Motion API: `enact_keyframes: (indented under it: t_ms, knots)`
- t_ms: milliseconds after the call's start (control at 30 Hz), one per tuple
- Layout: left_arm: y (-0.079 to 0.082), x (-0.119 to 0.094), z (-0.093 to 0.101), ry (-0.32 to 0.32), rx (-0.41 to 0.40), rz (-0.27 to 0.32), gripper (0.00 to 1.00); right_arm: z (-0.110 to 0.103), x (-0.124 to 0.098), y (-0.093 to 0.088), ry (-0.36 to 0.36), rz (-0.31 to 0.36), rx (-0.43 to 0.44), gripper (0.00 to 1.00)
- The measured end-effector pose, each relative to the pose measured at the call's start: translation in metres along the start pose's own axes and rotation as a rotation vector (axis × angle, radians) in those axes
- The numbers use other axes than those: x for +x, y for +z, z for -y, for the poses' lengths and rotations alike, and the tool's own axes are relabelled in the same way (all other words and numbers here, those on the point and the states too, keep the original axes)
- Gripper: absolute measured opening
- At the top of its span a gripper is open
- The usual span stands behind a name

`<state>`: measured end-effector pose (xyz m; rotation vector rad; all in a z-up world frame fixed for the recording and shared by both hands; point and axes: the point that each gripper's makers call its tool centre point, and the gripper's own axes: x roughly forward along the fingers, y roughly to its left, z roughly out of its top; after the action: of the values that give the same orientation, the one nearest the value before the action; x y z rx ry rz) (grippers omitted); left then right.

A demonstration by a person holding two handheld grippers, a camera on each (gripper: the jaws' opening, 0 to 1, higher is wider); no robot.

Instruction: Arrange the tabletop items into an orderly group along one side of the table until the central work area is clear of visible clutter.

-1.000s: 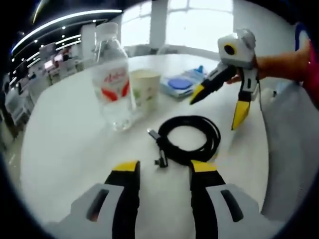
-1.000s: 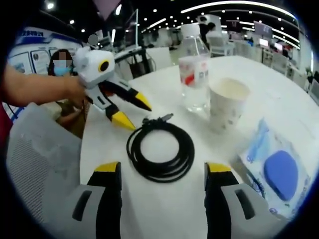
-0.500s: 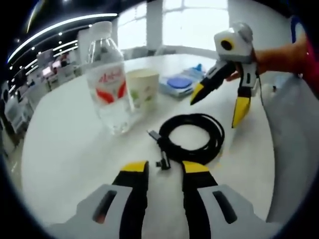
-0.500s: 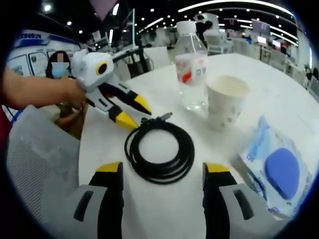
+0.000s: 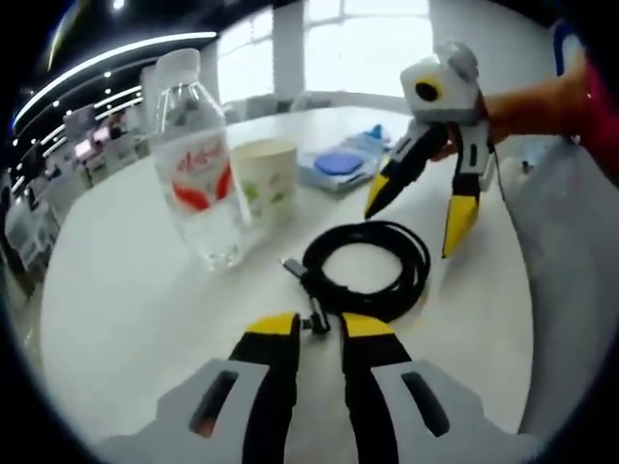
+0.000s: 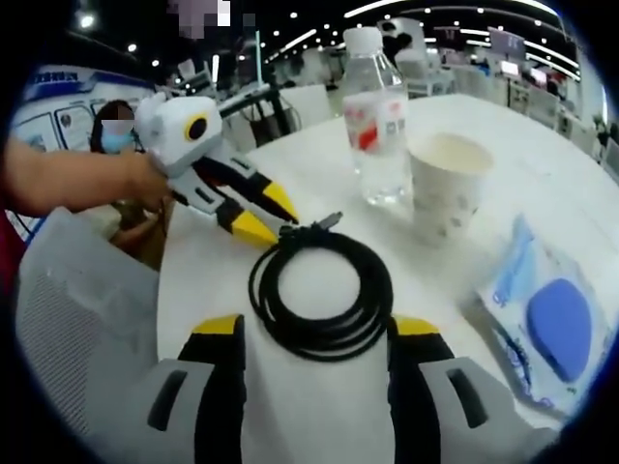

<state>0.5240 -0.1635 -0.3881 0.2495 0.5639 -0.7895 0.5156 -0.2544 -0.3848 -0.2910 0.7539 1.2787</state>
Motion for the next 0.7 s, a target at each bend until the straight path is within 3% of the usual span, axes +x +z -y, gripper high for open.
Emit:
enact_keyframes:
  t_ms: [167, 267, 367, 700]
  knots:
    - [0.000, 0.000, 0.000, 0.001, -0.004, 0.000, 0.10, 0.007, -0.002, 0.002, -0.022, 0.008, 0.038, 0.55]
    - [0.000, 0.000, 0.000, 0.003, -0.006, 0.000, 0.10, 0.010, -0.004, 0.005, -0.025, 0.031, 0.112, 0.53]
    - [0.000, 0.000, 0.000, 0.003, -0.009, 0.000, 0.10, 0.019, -0.006, 0.011, -0.063, 0.056, 0.153, 0.46]
    - [0.000, 0.000, 0.000, 0.008, -0.011, -0.001, 0.10, 0.033, 0.002, 0.008, -0.182, 0.000, 0.126, 0.36]
